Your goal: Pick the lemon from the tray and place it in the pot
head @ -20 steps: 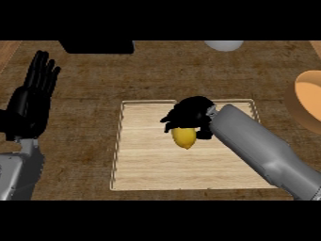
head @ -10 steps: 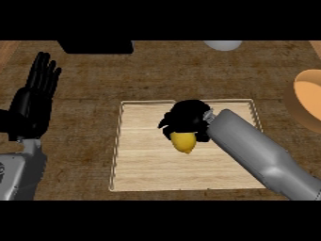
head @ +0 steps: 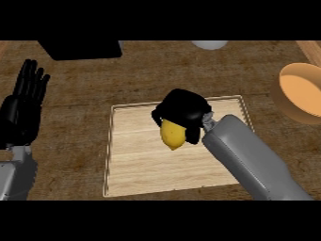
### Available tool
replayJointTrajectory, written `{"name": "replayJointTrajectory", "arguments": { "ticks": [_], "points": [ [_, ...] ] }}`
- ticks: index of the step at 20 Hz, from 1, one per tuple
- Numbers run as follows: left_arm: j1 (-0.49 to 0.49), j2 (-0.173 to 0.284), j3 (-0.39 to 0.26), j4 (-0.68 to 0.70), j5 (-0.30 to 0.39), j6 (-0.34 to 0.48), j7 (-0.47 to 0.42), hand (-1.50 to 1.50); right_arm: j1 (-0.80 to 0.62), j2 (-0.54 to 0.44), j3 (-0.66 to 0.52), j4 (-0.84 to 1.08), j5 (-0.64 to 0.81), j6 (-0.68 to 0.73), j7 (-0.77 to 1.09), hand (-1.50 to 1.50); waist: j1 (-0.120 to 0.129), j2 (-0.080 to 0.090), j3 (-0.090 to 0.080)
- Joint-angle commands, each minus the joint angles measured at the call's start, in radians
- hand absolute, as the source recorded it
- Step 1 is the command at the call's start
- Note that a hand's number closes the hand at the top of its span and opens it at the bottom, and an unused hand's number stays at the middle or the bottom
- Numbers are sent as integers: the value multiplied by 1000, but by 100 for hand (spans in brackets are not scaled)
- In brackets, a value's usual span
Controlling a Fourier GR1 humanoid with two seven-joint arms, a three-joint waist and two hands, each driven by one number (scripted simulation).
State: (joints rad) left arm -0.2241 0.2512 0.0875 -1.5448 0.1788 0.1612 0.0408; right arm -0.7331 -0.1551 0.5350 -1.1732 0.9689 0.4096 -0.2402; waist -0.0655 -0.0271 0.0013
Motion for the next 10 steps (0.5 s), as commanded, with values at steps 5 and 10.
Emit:
{"name": "replayJointTrajectory", "arguments": {
  "ticks": [5, 10],
  "points": [
    [47, 28, 47, 1, 20, -6, 0, 0, 115, 69, -233, -305, 55, -233, 467, 150, -58, -24, -2],
    [15, 32, 30, -41, 14, 2, 45, 0, 188, 71, -276, -586, 156, -285, 677, 150, -31, -10, -1]
  ]
}}
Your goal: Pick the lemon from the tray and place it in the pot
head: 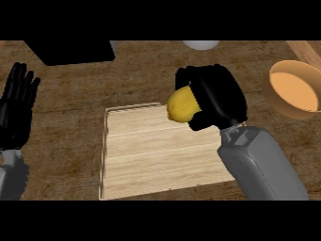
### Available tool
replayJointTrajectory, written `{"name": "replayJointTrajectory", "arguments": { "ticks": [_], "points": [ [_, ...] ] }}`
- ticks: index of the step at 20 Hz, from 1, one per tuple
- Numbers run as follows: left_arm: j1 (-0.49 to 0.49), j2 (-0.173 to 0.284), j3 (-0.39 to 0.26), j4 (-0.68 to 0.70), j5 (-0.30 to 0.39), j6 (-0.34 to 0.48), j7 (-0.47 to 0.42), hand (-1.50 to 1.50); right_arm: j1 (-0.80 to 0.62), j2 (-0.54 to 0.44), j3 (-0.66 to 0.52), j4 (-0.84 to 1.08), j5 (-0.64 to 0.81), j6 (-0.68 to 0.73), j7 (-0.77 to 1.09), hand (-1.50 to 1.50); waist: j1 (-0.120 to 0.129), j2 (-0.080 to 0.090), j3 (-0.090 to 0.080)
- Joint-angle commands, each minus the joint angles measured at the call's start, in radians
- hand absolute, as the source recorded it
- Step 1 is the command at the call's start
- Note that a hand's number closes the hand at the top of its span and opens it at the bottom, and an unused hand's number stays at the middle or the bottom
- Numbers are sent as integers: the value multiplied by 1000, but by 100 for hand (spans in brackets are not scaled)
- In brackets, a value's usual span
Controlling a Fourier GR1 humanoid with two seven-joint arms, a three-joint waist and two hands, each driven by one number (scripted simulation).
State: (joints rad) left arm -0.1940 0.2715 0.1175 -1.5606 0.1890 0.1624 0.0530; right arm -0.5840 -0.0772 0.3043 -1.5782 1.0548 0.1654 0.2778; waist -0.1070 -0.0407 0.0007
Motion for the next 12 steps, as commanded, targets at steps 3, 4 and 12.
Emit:
{"name": "replayJointTrajectory", "arguments": {
  "ticks": [3, 4, 12],
  "points": [
    [1, 9, 5, 4, 12, -26, -6, 0, 94, -48, -98, -381, 97, -12, 237, 150, 21, 14, -1],
    [-55, 6, 0, -1, 9, -8, 22, 0, 102, -106, -158, -419, 81, 12, 218, 150, 33, 23, 0],
    [-64, -22, -30, 33, -15, -31, -22, 0, 238, -286, -521, -616, -135, 184, 173, 150, 85, 39, 0]
  ]
}}
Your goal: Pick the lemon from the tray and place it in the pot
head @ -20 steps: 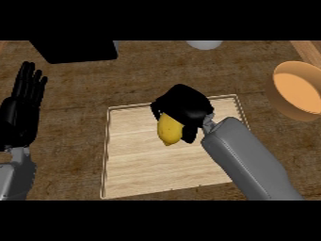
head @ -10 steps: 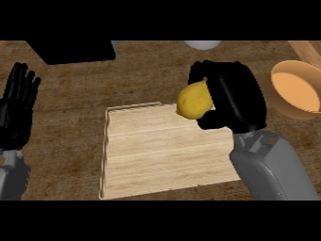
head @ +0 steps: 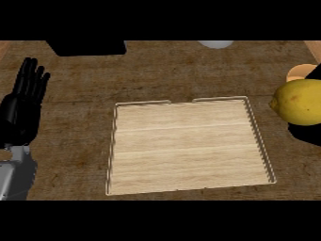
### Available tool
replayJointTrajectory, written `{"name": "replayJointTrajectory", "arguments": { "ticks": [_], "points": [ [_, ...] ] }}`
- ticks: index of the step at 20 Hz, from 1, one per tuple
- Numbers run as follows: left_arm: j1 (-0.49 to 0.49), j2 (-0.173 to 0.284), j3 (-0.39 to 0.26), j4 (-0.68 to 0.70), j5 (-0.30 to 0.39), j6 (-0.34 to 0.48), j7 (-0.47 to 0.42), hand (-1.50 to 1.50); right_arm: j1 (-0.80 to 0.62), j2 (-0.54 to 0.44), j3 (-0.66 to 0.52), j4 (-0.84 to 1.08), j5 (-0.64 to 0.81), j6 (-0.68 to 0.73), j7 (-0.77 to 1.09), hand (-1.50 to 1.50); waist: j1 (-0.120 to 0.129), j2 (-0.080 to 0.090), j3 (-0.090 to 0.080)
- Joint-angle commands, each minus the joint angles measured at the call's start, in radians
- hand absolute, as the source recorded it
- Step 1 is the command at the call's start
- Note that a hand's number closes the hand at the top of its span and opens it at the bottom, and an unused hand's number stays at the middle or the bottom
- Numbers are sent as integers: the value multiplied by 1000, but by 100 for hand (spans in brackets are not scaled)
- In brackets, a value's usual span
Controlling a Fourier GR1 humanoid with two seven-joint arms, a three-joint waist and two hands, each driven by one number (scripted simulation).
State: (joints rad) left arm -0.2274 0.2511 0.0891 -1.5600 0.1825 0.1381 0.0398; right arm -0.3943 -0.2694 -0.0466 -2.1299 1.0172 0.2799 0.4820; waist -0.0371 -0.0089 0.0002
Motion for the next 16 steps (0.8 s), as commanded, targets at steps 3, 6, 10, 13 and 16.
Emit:
{"name": "replayJointTrajectory", "arguments": {
  "ticks": [3, 6, 10, 13, 16],
  "points": [
    [-6, 15, 21, 11, 26, -49, -5, 0, 44, -146, -309, 54, -191, 77, -96, 150, 30, 8, 0],
    [-4, 8, 4, -26, 2, -28, 10, 0, 83, -237, -436, 192, -240, 46, -230, 150, 31, 9, 1],
    [-61, -22, -1, 55, -2, -26, -9, 0, 52, -289, -520, 455, -286, -60, -408, 150, 36, 13, 1],
    [-80, -18, -2, 35, 0, -26, 33, 0, 23, -377, -571, 593, -327, -62, -513, 150, 40, 11, 0],
    [-40, -13, 25, 64, 12, -62, -26, 0, -18, -370, -515, 732, -290, -138, -570, 150, 45, 12, 0]
  ]
}}
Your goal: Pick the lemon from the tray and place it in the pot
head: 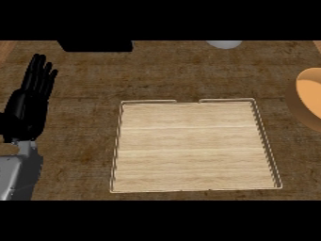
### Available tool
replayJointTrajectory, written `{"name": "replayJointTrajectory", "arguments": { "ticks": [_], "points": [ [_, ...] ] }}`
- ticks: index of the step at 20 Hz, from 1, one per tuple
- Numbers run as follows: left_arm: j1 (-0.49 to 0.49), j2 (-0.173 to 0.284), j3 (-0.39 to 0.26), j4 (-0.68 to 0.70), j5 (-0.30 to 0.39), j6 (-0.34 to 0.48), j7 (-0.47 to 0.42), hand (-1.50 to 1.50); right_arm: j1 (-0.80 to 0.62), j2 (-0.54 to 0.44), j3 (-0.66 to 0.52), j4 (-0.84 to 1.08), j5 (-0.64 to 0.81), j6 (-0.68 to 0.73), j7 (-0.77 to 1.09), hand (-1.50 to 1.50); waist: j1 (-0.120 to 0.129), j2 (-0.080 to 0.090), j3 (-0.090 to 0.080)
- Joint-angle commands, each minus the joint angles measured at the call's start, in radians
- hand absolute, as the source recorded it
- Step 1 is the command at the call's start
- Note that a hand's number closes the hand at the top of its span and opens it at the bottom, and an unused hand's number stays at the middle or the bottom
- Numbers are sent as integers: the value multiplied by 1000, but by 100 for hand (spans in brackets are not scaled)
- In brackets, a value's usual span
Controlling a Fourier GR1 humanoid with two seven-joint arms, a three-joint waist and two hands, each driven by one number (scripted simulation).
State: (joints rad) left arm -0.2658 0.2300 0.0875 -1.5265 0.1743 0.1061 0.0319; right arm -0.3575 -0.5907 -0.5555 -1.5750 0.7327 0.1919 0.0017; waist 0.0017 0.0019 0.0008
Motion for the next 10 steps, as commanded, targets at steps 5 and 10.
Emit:
{"name": "replayJointTrajectory", "arguments": {
  "ticks": [5, 10],
  "points": [
    [-38, -36, -23, -20, -37, 36, 32, 0, -125, -89, 33, 428, 42, -165, -217, 150, 10, 1, 0],
    [-27, -25, -12, -25, -34, 14, 27, 0, -187, -111, 41, 696, 67, -261, -324, 150, 13, 2, 0]
  ]
}}
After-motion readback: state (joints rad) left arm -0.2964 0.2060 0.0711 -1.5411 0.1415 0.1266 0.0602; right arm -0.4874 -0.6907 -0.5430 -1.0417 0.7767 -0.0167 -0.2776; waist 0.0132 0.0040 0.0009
